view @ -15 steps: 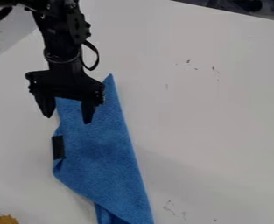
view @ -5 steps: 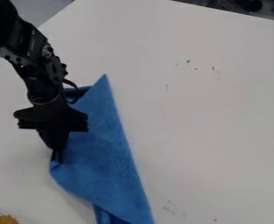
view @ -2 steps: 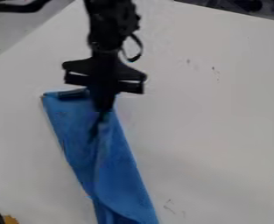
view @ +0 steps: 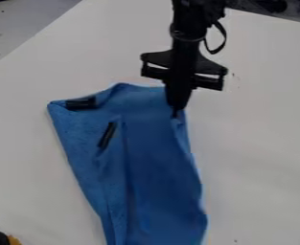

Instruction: Unfold the cloth from left to right

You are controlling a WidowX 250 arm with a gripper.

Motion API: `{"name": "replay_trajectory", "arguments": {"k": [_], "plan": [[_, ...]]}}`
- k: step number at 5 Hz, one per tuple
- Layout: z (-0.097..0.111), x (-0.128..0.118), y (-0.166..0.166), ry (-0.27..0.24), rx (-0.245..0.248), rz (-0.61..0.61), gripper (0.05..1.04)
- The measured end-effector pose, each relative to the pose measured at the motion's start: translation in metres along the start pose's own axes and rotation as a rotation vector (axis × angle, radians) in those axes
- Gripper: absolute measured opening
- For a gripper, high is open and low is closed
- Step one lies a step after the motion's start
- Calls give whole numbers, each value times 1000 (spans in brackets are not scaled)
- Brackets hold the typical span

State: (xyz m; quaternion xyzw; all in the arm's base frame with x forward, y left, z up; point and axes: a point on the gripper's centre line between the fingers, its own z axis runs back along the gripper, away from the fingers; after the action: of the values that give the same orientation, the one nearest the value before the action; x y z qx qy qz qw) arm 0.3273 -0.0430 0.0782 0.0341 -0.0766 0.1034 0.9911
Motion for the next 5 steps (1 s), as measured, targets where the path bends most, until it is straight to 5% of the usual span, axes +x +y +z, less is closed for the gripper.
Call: {"name": "replay_trajectory", "arguments": {"k": [3,4,5], "plan": [[-64,11,-37,41,-186,-47,74],[-71,11,-42,44,-217,-65,224],[-63,18,-53,40,-203,-117,484]]}}
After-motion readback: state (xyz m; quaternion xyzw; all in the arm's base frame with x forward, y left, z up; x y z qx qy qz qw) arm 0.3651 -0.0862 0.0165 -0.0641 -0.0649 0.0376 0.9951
